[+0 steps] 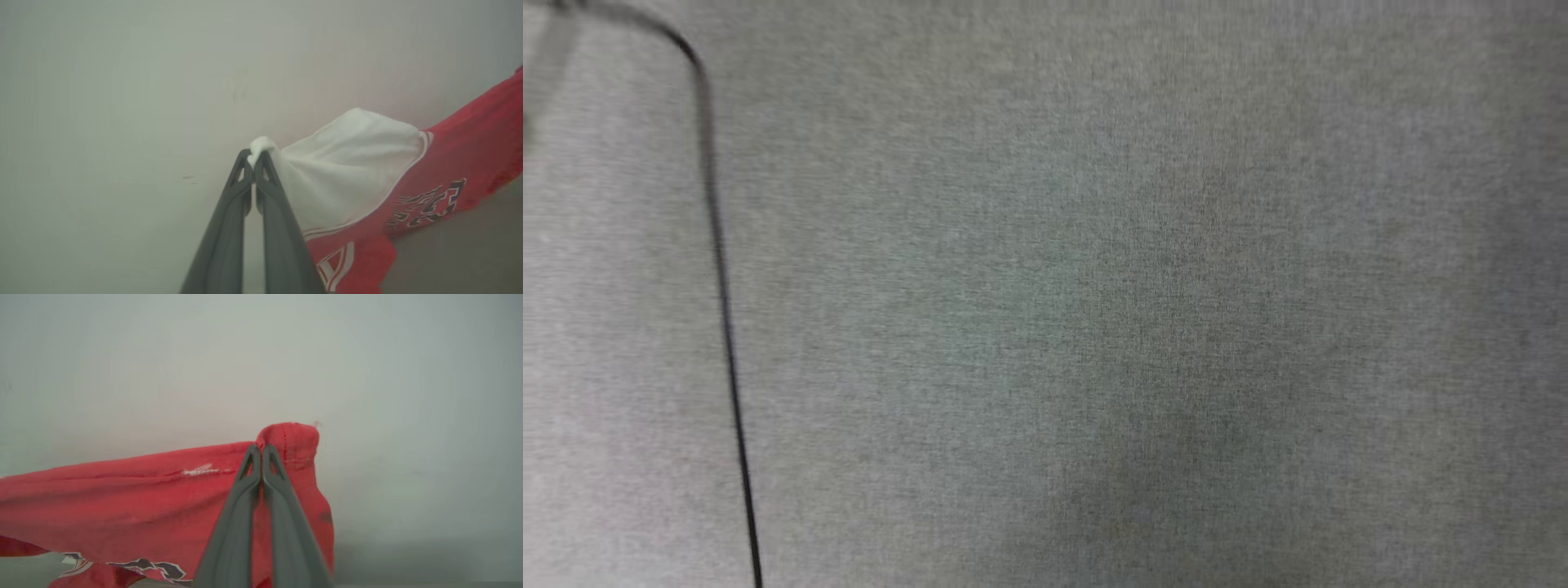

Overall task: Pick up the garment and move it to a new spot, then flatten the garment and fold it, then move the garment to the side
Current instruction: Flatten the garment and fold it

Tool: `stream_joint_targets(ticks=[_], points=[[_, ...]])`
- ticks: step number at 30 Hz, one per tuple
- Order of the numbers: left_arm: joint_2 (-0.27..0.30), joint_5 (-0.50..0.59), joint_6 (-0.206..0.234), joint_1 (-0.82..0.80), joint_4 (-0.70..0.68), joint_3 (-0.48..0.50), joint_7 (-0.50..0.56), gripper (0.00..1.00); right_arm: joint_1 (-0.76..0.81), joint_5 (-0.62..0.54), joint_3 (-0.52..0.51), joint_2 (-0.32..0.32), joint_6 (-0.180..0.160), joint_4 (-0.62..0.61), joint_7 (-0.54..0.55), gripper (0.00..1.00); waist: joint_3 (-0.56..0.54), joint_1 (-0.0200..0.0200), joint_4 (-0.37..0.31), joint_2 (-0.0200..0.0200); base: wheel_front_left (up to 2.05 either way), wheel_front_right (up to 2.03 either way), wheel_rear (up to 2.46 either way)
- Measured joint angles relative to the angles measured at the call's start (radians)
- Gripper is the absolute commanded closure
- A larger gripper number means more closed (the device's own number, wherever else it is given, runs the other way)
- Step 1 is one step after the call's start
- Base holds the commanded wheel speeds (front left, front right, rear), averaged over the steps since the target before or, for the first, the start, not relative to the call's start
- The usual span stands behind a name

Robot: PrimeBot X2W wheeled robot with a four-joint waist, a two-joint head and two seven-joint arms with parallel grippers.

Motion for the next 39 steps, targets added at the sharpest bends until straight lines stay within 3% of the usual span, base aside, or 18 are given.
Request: stream_joint_targets(ticks=[6,11,24,39], points=[[-0.058,0.018,0.000,0.314,-0.151,0.039,0.000,1.00,0.198,0.075,0.066,0.004,0.000,0.019,-0.019,1.00,-0.084,-0.0001,0.013,0.0000,0.00,0.00,0.00],[-0.068,0.017,0.030,0.579,-0.258,0.038,-0.001,1.00,0.383,0.169,0.120,-0.016,0.000,-0.010,-0.004,1.00,-0.170,-0.0002,0.020,0.0000,0.00,0.00,0.00],[-0.005,-0.072,0.124,1.097,-0.417,-0.029,0.063,1.00,0.858,0.370,0.189,-0.080,0.000,-0.100,0.104,1.00,-0.400,-0.0005,0.027,0.0001,0.00,0.00,0.00],[0.100,-0.133,0.211,1.424,-0.655,-0.111,0.206,1.00,1.262,0.549,0.142,-0.106,0.000,-0.282,0.258,1.00,-0.600,-0.0004,0.042,0.0001,0.00,0.00,0.00]])
